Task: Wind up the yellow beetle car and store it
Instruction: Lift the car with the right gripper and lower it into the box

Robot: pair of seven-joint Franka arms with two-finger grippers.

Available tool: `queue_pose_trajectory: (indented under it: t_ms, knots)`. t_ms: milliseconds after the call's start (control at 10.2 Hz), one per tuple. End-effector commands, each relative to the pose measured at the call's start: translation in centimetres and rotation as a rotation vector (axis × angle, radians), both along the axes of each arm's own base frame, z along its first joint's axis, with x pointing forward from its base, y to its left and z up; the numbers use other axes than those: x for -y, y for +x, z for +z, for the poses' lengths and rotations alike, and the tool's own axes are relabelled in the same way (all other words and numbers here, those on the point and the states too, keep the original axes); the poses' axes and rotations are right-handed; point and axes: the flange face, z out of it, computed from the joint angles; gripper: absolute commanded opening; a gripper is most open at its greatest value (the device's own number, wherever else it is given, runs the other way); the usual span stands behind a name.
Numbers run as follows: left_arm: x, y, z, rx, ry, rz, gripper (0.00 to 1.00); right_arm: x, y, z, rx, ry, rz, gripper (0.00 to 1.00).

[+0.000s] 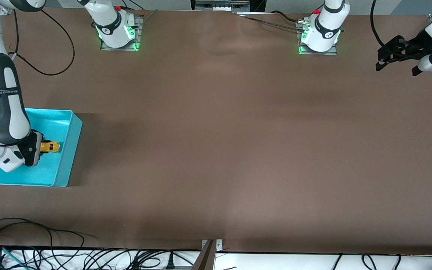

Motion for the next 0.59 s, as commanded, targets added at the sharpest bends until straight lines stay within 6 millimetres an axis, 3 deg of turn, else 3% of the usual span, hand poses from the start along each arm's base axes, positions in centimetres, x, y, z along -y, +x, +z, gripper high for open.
queue_pose_trajectory:
  t_ms: [0, 491]
  knots:
    - [-0.1, -0.2, 0.7, -0.003, -0.007, 0.007, 1.0, 0.5, -0.3, -0.5, 0.016, 0.002, 0.016, 0.0]
    - [-0.3, -0.2, 0.7, -0.003, -0.007, 0.011, 1.0, 0.8, -0.3, -1.6, 0.028, 0.001, 0.015, 0.0]
